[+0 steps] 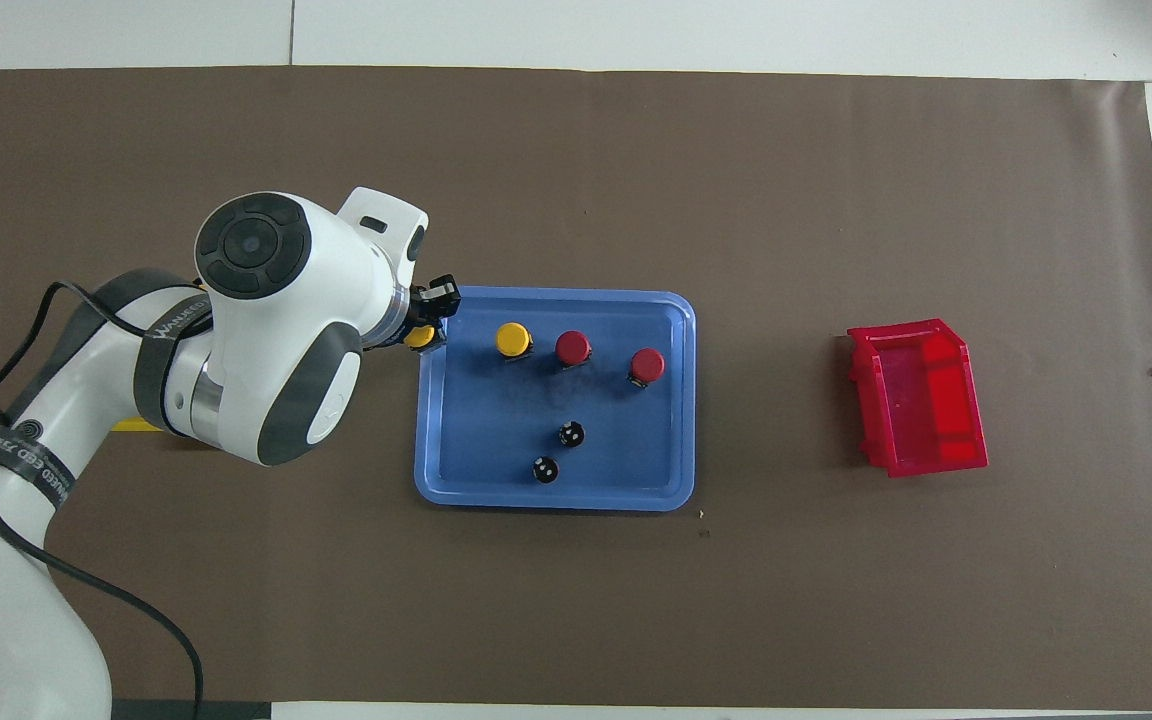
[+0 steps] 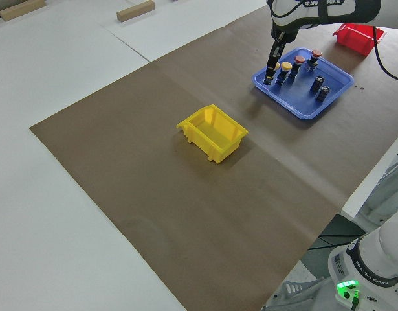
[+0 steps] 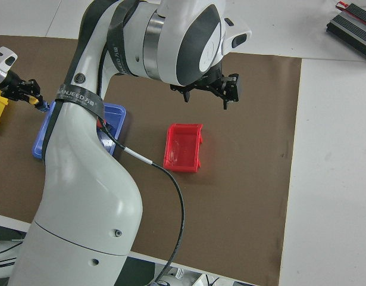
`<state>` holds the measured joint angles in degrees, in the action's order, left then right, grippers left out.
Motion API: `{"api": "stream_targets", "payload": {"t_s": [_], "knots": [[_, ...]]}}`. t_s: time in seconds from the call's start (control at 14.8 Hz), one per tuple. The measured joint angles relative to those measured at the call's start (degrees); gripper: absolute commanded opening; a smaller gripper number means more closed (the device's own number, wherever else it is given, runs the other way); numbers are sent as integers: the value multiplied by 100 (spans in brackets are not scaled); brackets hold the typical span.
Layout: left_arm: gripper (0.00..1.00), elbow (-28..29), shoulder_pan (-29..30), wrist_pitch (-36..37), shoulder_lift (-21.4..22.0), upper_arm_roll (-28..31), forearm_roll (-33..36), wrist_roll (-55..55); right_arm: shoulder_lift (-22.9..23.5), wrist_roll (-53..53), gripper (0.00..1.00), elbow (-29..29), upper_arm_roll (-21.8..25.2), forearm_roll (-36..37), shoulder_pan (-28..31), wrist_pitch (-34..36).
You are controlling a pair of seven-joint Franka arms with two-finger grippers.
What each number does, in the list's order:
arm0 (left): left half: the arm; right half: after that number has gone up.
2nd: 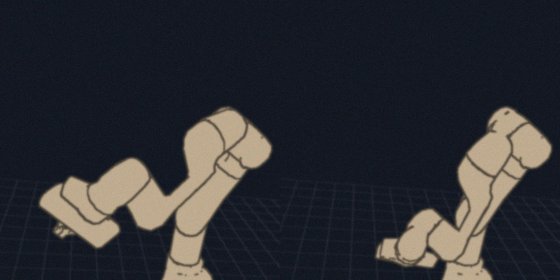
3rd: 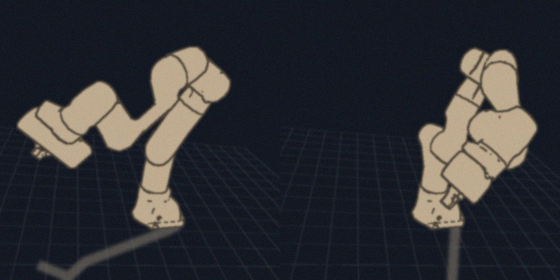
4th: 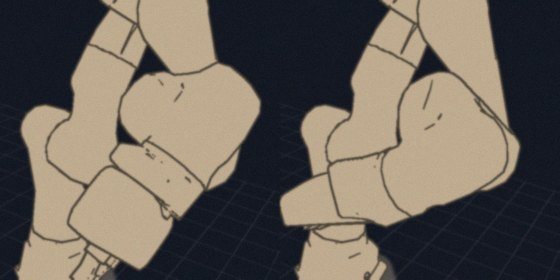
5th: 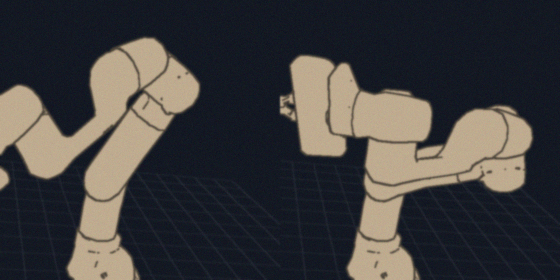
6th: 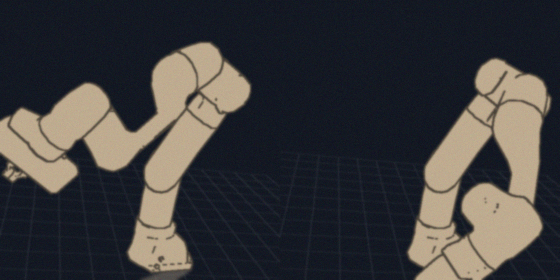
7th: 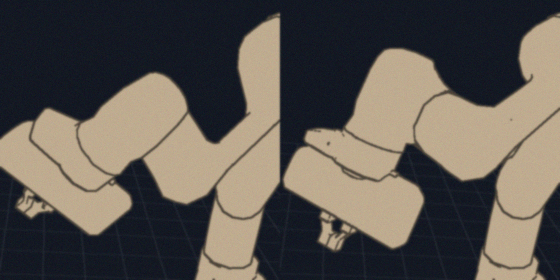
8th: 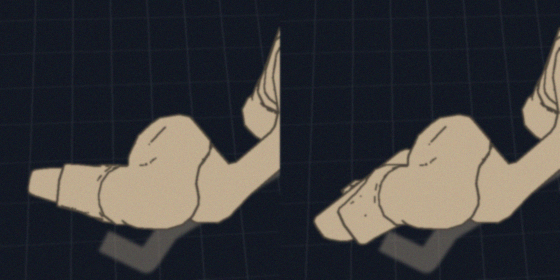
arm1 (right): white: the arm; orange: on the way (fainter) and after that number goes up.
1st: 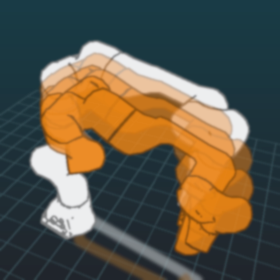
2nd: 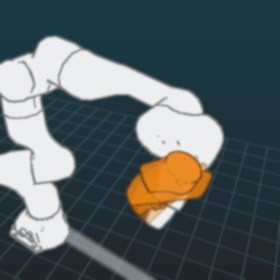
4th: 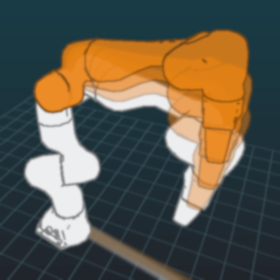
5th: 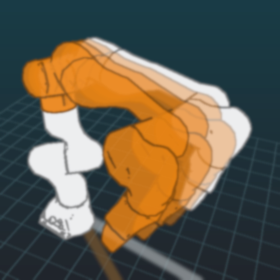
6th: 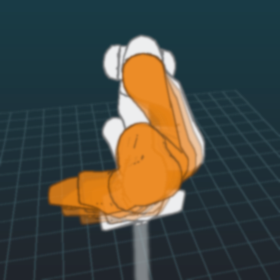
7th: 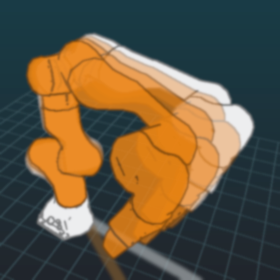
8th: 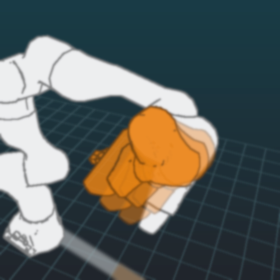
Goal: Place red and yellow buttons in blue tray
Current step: 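Carry the yellow button to the tray and open the left gripper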
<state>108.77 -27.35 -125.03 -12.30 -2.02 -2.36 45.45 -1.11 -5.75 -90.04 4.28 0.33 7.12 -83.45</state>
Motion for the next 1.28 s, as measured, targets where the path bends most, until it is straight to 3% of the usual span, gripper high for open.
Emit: {"api": "stream_targets", "payload": {"t_s": [0.47, 0.54, 0.67, 0.81, 1.15, 1.21, 1.28], "knots": [[4, -84, -227, -79, -245, 6, 0, 303, -9, 0, 100, -22, -12, 0, -5, 21], [14, -83, -237, -136, -323, 6, 0, 307, -11, 0, 100, -24, -13, 0, -5, 21], [69, -85, -240, -216, -461, 7, 0, 307, -16, 0, 100, -29, -13, 0, -5, 23], [82, -92, -240, -229, -508, 9, 0, 306, -19, 0, 100, -34, -13, 0, -5, 24], [84, -287, -237, -28, -436, 56, 0, 300, -24, 0, 100, -39, -13, 0, -5, 24], [100, -355, -235, 83, -389, 73, 0, 300, -25, 0, 100, -40, -13, 0, -5, 24], [100, -430, -226, 257, -313, 101, 0, 300, -26, 0, 100, -41, -13, 0, -5, 24]]}}
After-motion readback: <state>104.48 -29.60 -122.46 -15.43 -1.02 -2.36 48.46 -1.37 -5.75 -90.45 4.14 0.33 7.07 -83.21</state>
